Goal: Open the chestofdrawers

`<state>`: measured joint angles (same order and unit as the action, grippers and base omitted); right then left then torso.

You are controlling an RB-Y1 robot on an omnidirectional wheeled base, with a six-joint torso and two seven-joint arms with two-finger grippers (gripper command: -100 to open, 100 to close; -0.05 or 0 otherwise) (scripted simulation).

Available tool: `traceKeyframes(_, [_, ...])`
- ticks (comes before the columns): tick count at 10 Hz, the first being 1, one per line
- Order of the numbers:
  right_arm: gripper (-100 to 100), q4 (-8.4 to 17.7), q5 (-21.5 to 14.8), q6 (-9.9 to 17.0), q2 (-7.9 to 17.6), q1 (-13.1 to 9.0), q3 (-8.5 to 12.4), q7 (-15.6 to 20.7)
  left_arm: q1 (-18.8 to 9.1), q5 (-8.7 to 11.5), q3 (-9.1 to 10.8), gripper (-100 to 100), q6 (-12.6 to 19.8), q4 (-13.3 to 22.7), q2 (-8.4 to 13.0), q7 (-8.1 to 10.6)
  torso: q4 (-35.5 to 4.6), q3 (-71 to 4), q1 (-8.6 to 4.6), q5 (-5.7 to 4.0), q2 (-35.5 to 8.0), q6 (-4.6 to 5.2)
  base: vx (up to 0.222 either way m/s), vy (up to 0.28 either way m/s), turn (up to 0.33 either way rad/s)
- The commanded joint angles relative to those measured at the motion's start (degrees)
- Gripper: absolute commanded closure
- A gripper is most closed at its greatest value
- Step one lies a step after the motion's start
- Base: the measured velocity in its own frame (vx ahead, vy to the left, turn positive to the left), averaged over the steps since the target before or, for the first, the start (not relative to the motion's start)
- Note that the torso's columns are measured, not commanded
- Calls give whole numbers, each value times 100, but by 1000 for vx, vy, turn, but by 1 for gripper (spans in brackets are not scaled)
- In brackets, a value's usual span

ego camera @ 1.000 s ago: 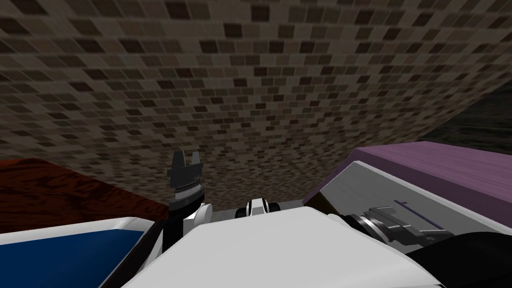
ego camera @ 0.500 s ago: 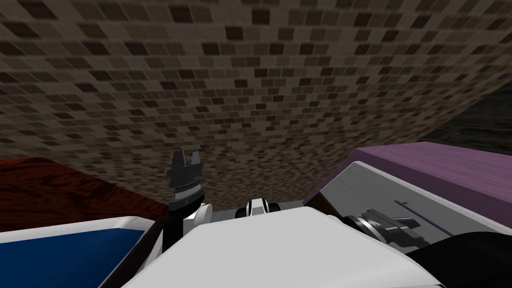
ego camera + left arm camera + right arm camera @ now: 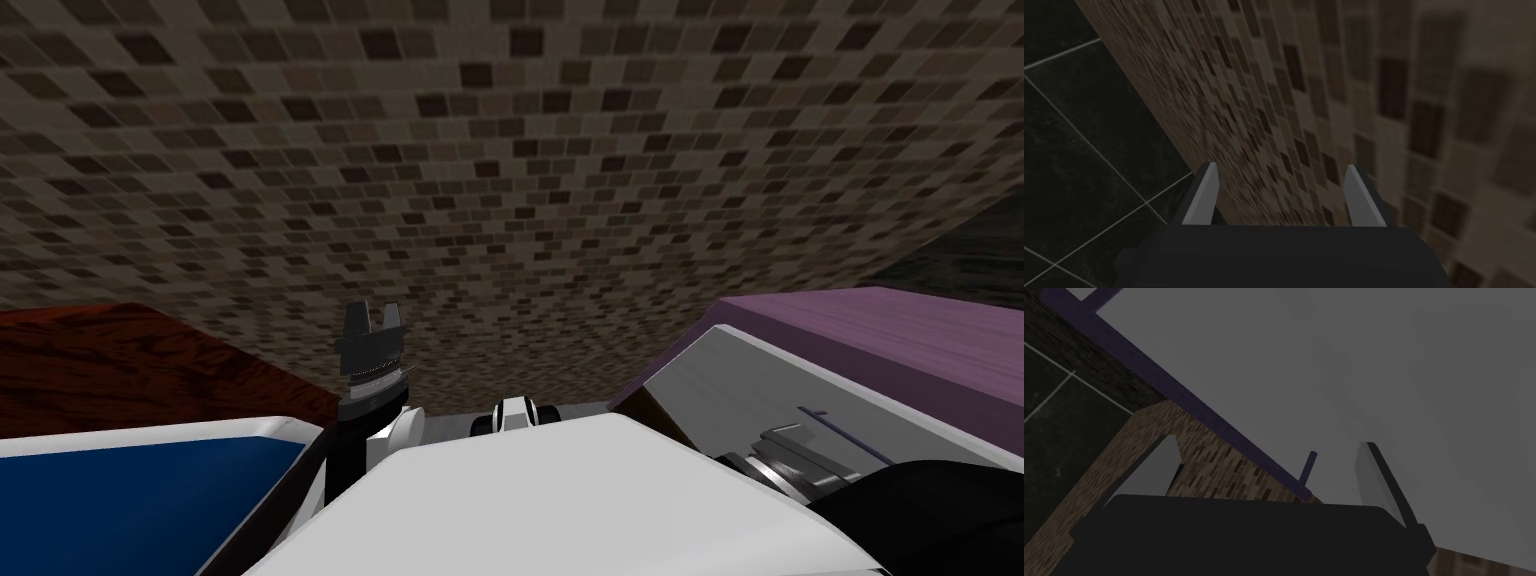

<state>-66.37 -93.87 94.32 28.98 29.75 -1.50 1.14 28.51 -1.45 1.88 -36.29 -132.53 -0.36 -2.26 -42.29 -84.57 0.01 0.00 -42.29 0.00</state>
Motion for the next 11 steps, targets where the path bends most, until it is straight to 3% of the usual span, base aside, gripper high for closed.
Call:
traceKeyframes(1, [-100, -123, -110, -52, 286, 440, -130, -161, 0, 0, 0, 0, 0, 0, 0, 0, 1, -1, 0, 0, 2, 0, -30, -4, 103])
traceKeyframes(7, [-100, -337, -413, -113, 949, 1402, -451, -570, 0, 0, 0, 0, 0, 0, 0, 0, 0, -1, 0, 5, -2, 6, -31, -4, 72])
traceKeyframes(8, [-100, -337, -413, -113, 949, 1442, -451, -570, 0, 0, 0, 0, 0, 0, 0, 0, -2, -1, -1, 11, -5, 0, -25, -5, 37])
traceKeyframes(11, [-100, -481, -618, -155, 1398, 2019, -668, -847, 0, 0, 0, 0, 0, 0, 0, 0, 0, 0, -2, 0, -2, -1, -34, -6, 98])
